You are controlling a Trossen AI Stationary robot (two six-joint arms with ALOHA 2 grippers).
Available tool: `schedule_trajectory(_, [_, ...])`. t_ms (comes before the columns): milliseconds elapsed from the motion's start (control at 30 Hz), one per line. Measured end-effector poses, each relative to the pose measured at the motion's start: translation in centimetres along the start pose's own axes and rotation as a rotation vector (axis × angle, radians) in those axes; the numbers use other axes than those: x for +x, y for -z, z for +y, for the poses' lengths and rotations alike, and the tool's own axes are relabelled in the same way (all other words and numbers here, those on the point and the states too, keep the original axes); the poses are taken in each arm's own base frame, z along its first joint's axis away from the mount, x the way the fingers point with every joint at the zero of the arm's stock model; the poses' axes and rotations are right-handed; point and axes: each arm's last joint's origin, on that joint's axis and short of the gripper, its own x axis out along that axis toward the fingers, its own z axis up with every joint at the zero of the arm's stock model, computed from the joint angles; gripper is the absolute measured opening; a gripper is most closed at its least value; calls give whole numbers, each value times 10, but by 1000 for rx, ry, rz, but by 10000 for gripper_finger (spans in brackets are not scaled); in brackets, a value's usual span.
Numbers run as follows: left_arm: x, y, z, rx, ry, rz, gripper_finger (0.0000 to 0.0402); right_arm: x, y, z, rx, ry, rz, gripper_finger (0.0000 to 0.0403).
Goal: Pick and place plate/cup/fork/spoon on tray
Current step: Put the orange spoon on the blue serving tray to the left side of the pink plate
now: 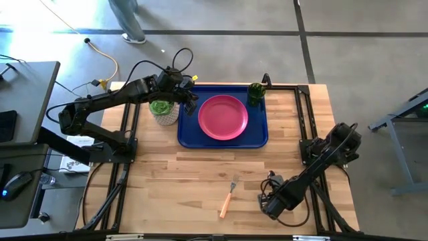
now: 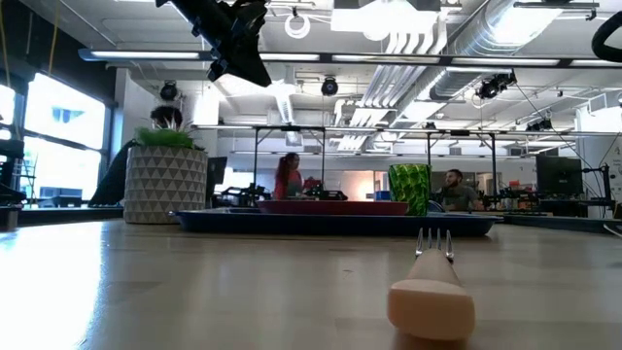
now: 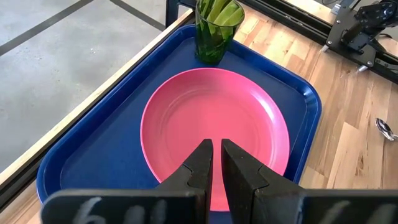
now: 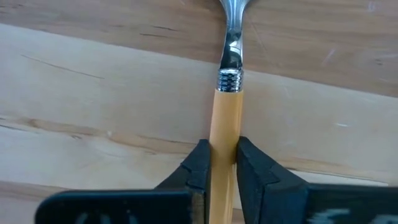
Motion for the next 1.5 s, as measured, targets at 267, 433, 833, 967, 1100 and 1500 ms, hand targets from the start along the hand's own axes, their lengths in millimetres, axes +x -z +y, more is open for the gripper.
schedule_trajectory(267, [0,0,1,-3,-5,5,23,-3,1,3,18,-11,-22,26])
schedule_trajectory(433, [0,1,6,-12,-20,21,23,-3,1,4,17,-21,-18,26])
schedule_trajectory(833, [0,3,9,-18,-32,40,23,-12,4,12,23,-81,-38,26])
schedule_trajectory(967, [0,3,9,-17,-34,40,23,-19,4,17,30,-117,-73,26])
schedule_trajectory(1100, [0,6,10,5,-39,69,23,-26,1,24,19,-145,-106,26])
schedule_trajectory(1500, [-3,21,14,4,-75,229,23,-64,-29,61,-76,-225,-210,26])
